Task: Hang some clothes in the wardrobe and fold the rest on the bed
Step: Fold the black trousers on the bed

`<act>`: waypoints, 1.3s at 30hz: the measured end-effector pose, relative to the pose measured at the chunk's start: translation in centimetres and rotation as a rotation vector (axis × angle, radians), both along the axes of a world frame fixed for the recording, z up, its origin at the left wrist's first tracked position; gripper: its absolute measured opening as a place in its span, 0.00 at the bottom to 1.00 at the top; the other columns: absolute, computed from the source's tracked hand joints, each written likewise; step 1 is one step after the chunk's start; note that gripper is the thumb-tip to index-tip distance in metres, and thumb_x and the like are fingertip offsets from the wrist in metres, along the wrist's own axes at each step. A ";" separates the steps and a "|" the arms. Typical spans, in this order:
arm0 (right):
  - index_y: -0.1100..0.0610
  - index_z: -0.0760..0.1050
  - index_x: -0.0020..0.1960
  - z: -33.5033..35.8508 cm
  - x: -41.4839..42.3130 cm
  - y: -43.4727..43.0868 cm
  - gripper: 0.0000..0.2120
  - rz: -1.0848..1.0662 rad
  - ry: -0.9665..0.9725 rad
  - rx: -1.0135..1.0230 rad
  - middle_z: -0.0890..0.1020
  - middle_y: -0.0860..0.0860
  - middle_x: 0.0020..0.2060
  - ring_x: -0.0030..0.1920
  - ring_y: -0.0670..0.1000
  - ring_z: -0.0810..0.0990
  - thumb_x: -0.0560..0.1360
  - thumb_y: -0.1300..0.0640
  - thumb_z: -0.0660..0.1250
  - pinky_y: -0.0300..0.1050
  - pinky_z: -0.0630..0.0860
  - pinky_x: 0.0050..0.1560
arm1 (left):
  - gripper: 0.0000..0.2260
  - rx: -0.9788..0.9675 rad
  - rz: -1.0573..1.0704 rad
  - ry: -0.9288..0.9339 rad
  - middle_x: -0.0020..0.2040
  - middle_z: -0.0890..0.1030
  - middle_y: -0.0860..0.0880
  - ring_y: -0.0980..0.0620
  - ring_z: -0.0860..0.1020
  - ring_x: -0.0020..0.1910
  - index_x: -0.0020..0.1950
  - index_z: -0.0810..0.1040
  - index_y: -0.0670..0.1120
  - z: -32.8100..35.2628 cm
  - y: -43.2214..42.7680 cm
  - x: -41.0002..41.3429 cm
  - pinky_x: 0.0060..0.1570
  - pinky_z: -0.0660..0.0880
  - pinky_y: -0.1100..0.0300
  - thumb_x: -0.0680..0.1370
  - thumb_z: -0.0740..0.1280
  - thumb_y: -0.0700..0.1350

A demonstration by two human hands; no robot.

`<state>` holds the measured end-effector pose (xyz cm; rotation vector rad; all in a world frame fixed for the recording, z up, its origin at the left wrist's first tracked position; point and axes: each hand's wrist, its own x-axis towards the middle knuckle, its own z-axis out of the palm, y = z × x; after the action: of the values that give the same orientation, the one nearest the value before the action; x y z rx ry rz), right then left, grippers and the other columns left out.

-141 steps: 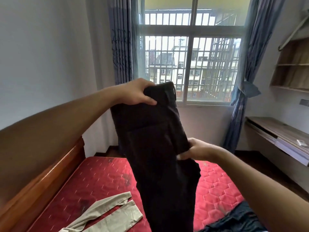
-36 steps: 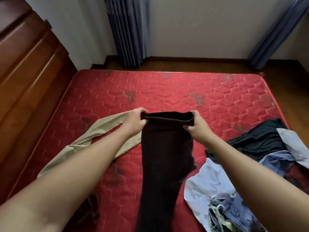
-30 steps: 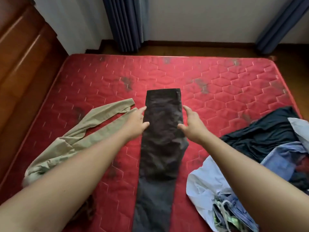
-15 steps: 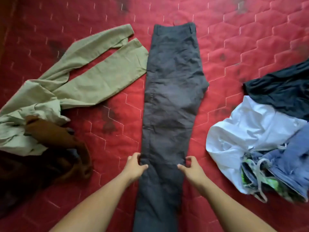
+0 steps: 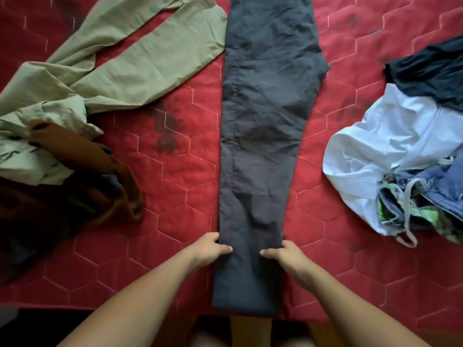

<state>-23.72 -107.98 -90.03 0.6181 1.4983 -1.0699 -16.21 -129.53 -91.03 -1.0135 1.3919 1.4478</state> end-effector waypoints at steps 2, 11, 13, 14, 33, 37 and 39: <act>0.66 0.82 0.50 0.3 1.5 1.3 0.07 0.052 -0.075 -0.013 0.87 0.58 0.43 0.37 0.51 0.84 0.74 0.71 0.69 0.38 0.77 0.36 | 0.08 0.026 -0.044 -0.032 0.54 0.85 0.44 0.52 0.83 0.49 0.59 0.80 0.45 0.7 0.1 1.6 0.46 0.77 0.60 0.81 0.66 0.37; 0.51 0.70 0.59 3.5 -0.5 1.3 0.22 -0.313 0.198 0.004 0.73 0.58 0.33 0.32 0.53 0.68 0.74 0.74 0.60 0.44 0.61 0.32 | 0.23 -0.016 0.374 0.193 0.51 0.83 0.42 0.48 0.80 0.44 0.60 0.79 0.50 4.6 -1.5 -0.5 0.38 0.79 0.53 0.78 0.55 0.27; 0.50 0.77 0.55 5.3 -2.7 0.8 0.24 -0.420 0.101 -0.160 0.77 0.59 0.37 0.31 0.53 0.71 0.71 0.74 0.55 0.43 0.68 0.33 | 0.26 -0.023 0.328 0.256 0.55 0.84 0.44 0.51 0.82 0.45 0.57 0.83 0.45 5.6 -2.3 -2.1 0.38 0.79 0.57 0.75 0.52 0.24; 0.51 0.79 0.53 6.1 -3.8 0.5 0.26 -0.441 0.068 -0.242 0.78 0.59 0.39 0.33 0.54 0.73 0.69 0.75 0.53 0.44 0.71 0.35 | 0.27 -0.053 0.256 0.337 0.56 0.85 0.46 0.52 0.83 0.46 0.58 0.84 0.45 5.9 -2.8 -2.7 0.40 0.80 0.58 0.75 0.53 0.23; 0.72 0.71 0.39 10.7 -18.4 -1.2 0.18 0.274 0.499 -0.500 0.75 0.62 0.35 0.41 0.54 0.73 0.73 0.55 0.67 0.52 0.67 0.43 | 0.04 -0.129 0.116 0.884 0.34 0.79 0.56 0.60 0.75 0.35 0.38 0.80 0.51 10.4 -5.5 -14.2 0.34 0.71 0.64 0.72 0.69 0.42; 0.54 0.81 0.53 8.1 -25.9 -6.1 0.12 -0.225 0.363 -0.407 0.87 0.47 0.45 0.45 0.44 0.85 0.83 0.50 0.61 0.44 0.79 0.46 | 0.09 0.024 0.558 0.523 0.40 0.87 0.52 0.52 0.84 0.40 0.40 0.87 0.50 8.0 -6.9 -24.3 0.35 0.80 0.63 0.76 0.69 0.49; 0.51 0.79 0.63 5.0 -26.2 -7.2 0.22 -0.267 0.161 -0.403 0.86 0.47 0.55 0.55 0.45 0.85 0.82 0.39 0.56 0.43 0.79 0.51 | 0.12 0.110 0.539 0.321 0.50 0.87 0.44 0.46 0.86 0.48 0.51 0.87 0.45 4.7 -6.9 -25.3 0.45 0.83 0.55 0.78 0.69 0.51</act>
<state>-49.89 -115.18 -85.05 0.4610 1.3031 -1.6105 -41.52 -136.39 -86.33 -1.1780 1.2910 2.1366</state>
